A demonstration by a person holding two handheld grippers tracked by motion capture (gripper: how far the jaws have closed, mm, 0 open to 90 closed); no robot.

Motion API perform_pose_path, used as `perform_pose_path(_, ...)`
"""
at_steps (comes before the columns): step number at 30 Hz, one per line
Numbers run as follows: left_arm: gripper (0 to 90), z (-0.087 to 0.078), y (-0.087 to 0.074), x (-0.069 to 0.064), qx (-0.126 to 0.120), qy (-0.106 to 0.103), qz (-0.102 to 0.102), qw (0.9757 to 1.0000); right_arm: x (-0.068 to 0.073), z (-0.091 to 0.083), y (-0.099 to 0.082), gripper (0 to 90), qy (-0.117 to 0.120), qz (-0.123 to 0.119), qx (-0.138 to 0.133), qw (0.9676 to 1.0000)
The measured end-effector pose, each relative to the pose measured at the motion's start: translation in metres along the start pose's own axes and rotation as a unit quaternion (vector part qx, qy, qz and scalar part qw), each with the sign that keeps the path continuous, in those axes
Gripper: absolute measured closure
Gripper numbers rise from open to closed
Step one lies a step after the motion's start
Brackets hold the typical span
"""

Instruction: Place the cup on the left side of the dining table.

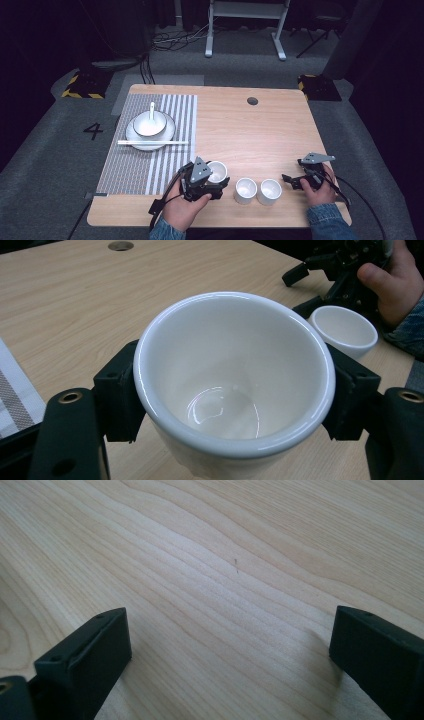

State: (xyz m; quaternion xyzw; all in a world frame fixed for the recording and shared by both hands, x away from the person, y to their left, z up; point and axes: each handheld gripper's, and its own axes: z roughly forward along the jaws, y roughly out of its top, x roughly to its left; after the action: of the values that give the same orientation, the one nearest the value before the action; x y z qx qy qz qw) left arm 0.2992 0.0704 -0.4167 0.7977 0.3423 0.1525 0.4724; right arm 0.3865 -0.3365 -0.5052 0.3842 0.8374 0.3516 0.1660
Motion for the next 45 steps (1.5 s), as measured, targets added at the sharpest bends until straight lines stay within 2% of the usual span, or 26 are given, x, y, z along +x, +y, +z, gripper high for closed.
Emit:
perform_pose_path(7,26.7,-0.009,0.007,0.005,-0.010,0.017,-0.010,0.9998,0.000,0.000,0.000,3.4,0.000,0.000,0.000,1.0000)
perform_pose_path(14,26.7,-0.013,0.010,0.010,-0.010,0.025,-0.021,0.9994,0.000,0.000,0.000,3.5,0.000,0.000,0.000,1.0000)
perform_pose_path(21,26.7,-0.019,0.016,0.017,-0.016,0.056,-0.032,0.9978,0.000,0.000,0.000,3.5,-0.001,0.000,0.000,1.0000)
perform_pose_path(25,26.6,-0.021,0.018,0.021,-0.019,0.073,-0.028,0.9968,0.000,0.000,0.000,3.5,0.000,0.000,0.000,1.0000)
perform_pose_path(28,26.6,-0.025,0.018,0.029,-0.022,0.084,-0.034,0.9957,0.000,0.000,0.000,3.5,-0.001,0.000,0.000,1.0000)
perform_pose_path(31,26.6,-0.030,0.016,0.043,-0.026,0.098,-0.047,0.9938,0.000,0.000,0.000,3.5,0.000,0.000,0.000,1.0000)
perform_pose_path(32,26.6,-0.030,0.016,0.043,-0.026,0.098,-0.047,0.9938,0.000,0.000,0.000,3.5,0.000,0.000,0.000,1.0000)
perform_pose_path(34,26.7,-0.034,0.013,0.052,-0.026,0.113,-0.052,0.9919,0.000,0.000,0.000,3.4,-0.001,0.000,0.000,1.0000)
perform_pose_path(36,26.6,-0.036,0.013,0.055,-0.023,0.119,-0.050,0.9914,0.000,0.000,0.000,3.4,-0.001,0.000,0.000,1.0000)
perform_pose_path(37,26.6,-0.037,0.011,0.061,-0.023,0.126,-0.053,0.9903,0.000,0.000,0.000,3.4,0.000,0.000,0.000,1.0000)
perform_pose_path(40,26.6,-0.038,0.010,0.068,-0.025,0.128,-0.057,0.9898,0.000,0.000,0.000,3.4,0.000,0.000,0.000,1.0000)
perform_pose_path(45,26.6,-0.037,0.009,0.077,-0.014,0.145,-0.052,0.9879,0.000,0.000,0.000,3.4,0.000,0.000,0.000,1.0000)
